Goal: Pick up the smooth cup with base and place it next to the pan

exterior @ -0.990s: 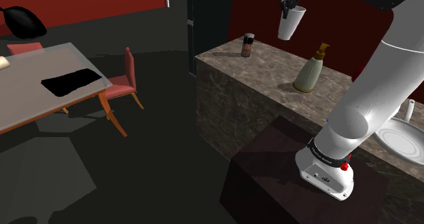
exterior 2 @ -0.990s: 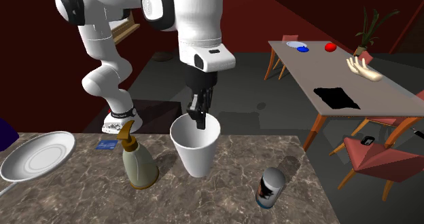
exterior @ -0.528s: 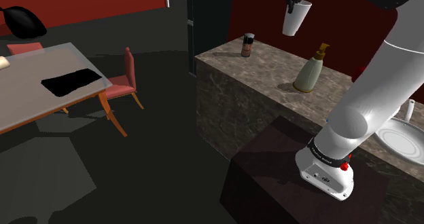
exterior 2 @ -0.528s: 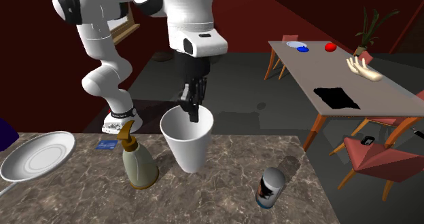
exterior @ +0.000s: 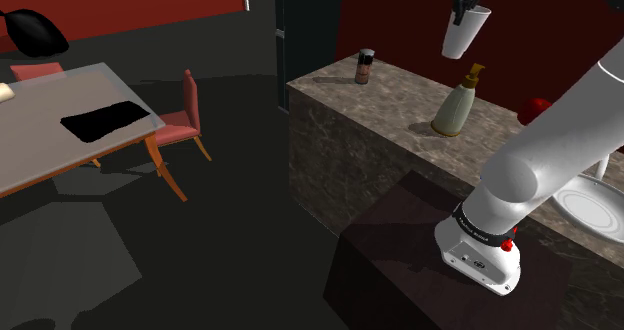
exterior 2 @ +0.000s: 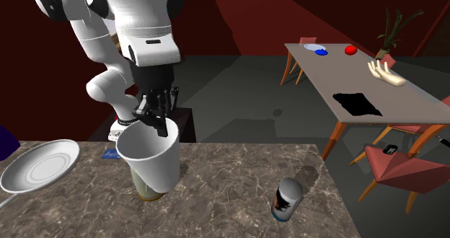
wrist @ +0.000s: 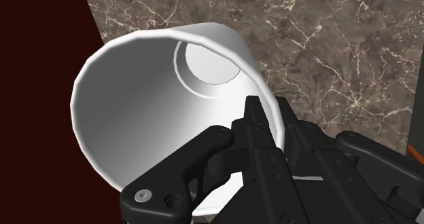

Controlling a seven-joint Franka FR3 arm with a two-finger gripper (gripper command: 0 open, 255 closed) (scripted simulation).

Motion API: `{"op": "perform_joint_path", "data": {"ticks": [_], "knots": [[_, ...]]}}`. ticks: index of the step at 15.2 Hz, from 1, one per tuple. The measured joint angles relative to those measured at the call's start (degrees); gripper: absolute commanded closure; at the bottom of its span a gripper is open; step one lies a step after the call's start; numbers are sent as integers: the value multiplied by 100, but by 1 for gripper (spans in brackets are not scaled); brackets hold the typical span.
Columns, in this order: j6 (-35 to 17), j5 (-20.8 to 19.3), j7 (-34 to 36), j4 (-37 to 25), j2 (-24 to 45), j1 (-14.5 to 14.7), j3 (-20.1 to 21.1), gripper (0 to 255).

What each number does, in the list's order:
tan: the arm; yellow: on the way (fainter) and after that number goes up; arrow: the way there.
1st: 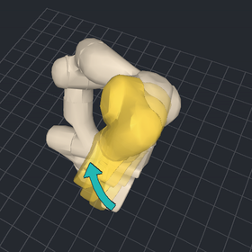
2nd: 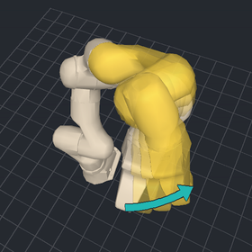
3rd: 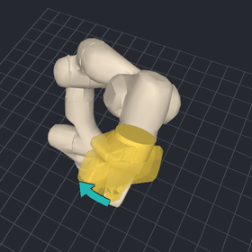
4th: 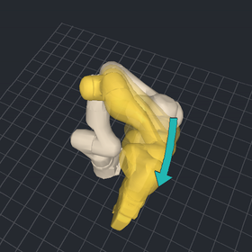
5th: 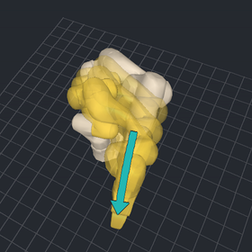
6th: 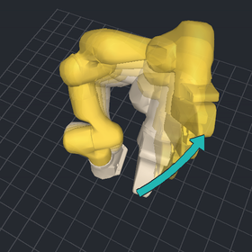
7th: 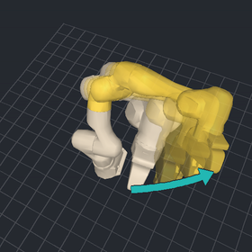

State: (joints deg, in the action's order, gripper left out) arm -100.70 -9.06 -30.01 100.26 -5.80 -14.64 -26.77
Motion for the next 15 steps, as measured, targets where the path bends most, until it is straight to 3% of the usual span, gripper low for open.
{"op": "perform_joint_path", "data": {"ticks": [7,15], "knots": [[-98,-407,-542,797,-879,-346,-311,255],[-108,-807,-1369,1256,-1573,-790,-823,255]]}}
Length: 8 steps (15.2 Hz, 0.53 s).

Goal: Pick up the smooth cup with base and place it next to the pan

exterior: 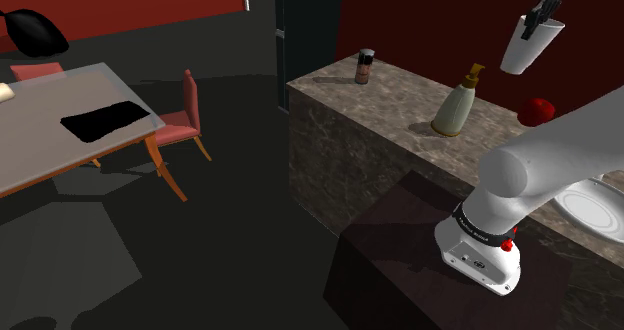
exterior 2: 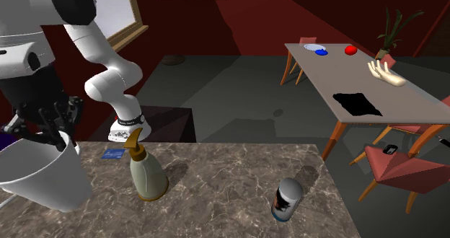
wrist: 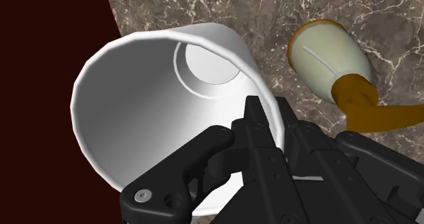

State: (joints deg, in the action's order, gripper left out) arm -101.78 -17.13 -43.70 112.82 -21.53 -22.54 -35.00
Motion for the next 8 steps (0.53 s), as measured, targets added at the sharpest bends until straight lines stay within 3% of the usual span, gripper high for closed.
{"op": "perform_joint_path", "data": {"ticks": [8], "knots": [[46,-242,-1002,-63,-262,-341,-704,255]]}}
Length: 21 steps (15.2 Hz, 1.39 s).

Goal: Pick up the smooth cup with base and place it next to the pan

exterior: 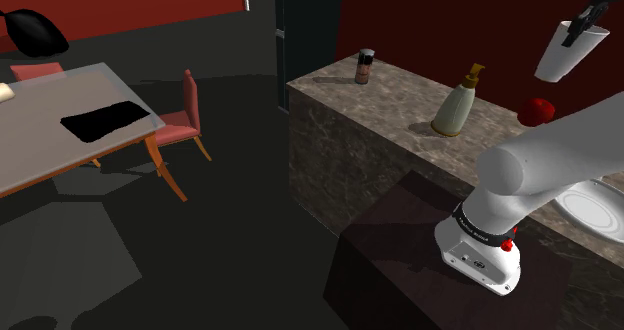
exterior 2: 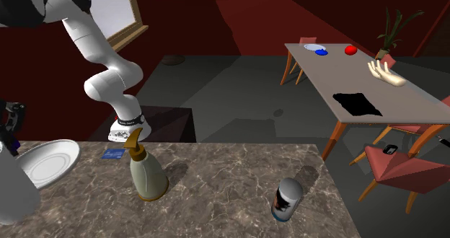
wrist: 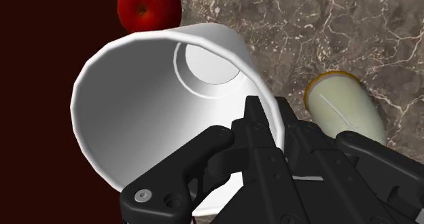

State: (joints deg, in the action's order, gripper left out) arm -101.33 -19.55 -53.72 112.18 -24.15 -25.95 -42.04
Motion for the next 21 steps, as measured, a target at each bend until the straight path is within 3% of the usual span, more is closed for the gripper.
{"op": "perform_joint_path", "data": {"ticks": [10,16,18,19,20,21], "knots": [[-20,-6,-1431,-523,172,-145,-1218,255],[-63,433,-2553,-1201,757,225,-2553,255],[-73,716,-3011,-1458,1047,570,-3297,255],[-73,898,-3252,-1615,1224,943,-3874,255],[-47,1077,-3500,-1874,1392,1686,-4819,255],[-30,1019,-3550,-1990,1302,2095,-5257,255]]}}
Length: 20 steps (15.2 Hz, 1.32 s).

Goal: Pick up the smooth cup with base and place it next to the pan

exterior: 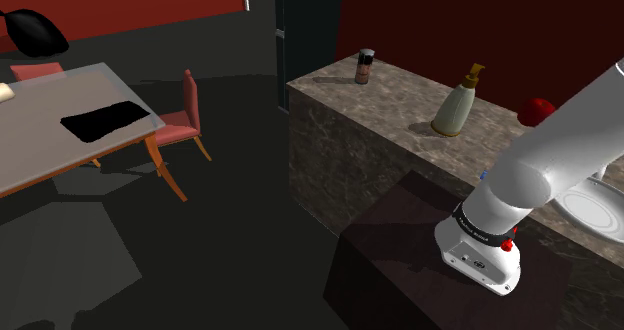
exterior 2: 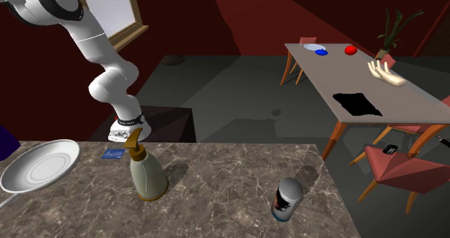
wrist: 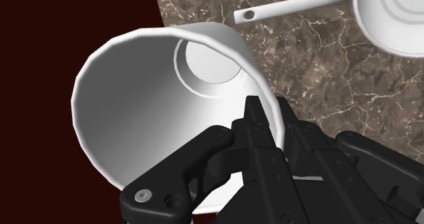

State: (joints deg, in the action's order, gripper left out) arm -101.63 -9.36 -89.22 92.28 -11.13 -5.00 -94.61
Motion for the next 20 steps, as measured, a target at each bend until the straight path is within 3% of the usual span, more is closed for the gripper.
{"op": "perform_joint_path", "data": {"ticks": [1,3,4,9,12,20], "knots": [[71,-235,61,-209,-251,533,-458,255],[245,-724,110,-645,-761,1198,-989,255],[333,-843,33,-821,-905,1291,-1113,255],[917,-1644,-166,-2239,-1922,2420,-1915,255],[840,-1746,-221,-2257,-2064,2463,-2011,255],[188,-1731,-178,-1469,-2033,2106,-1958,255]]}}
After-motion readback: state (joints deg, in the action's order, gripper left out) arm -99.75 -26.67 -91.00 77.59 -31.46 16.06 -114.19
